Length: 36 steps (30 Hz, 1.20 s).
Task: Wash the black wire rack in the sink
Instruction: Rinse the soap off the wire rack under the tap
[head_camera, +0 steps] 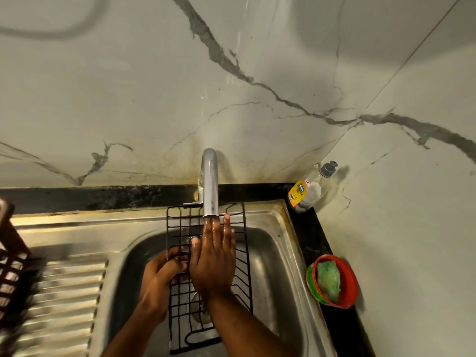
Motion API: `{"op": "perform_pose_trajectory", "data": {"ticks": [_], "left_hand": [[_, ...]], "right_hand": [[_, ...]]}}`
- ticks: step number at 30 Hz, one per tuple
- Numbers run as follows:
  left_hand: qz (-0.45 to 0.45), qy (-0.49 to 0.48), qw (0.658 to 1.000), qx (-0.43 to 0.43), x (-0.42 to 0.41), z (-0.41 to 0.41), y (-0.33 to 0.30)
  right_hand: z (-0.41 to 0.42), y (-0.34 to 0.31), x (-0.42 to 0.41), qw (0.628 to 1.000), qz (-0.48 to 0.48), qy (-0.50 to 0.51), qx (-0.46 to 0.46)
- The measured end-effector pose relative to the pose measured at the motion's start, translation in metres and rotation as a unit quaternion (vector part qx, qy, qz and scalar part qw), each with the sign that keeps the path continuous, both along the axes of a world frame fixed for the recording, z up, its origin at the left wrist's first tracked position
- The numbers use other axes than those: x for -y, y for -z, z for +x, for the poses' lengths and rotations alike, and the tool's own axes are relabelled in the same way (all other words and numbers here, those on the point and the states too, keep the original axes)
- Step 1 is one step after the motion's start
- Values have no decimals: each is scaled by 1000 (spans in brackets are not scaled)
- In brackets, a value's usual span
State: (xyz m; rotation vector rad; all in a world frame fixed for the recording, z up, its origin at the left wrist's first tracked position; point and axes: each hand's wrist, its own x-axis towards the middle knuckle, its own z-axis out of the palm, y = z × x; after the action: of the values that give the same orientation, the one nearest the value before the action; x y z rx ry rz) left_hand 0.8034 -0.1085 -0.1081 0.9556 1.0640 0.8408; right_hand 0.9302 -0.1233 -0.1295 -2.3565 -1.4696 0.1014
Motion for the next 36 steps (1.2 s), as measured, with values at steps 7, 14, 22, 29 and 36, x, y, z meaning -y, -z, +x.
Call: {"op": "perform_pose_trajectory", "data": {"ticks": [7,14,22,29,36], "left_hand": [[9,13,1000,5,-8,-1,-8],[10,24,1000,-7,-11,2,-9],[1,-17,1000,19,-3,0,-14],[6,-2,1000,-12,-10,2,-20],[-44,-38,998,1,1,-5,-11]], "right_hand": [[3,1,-4,970,-2,-242,33],[-12,7,-2,989,-17,-142,25],[10,1,0,981,-28,-184,51],[-5,-1,5,976,-25,-211,36],[6,-37,3,944,128,-50,-299]]}}
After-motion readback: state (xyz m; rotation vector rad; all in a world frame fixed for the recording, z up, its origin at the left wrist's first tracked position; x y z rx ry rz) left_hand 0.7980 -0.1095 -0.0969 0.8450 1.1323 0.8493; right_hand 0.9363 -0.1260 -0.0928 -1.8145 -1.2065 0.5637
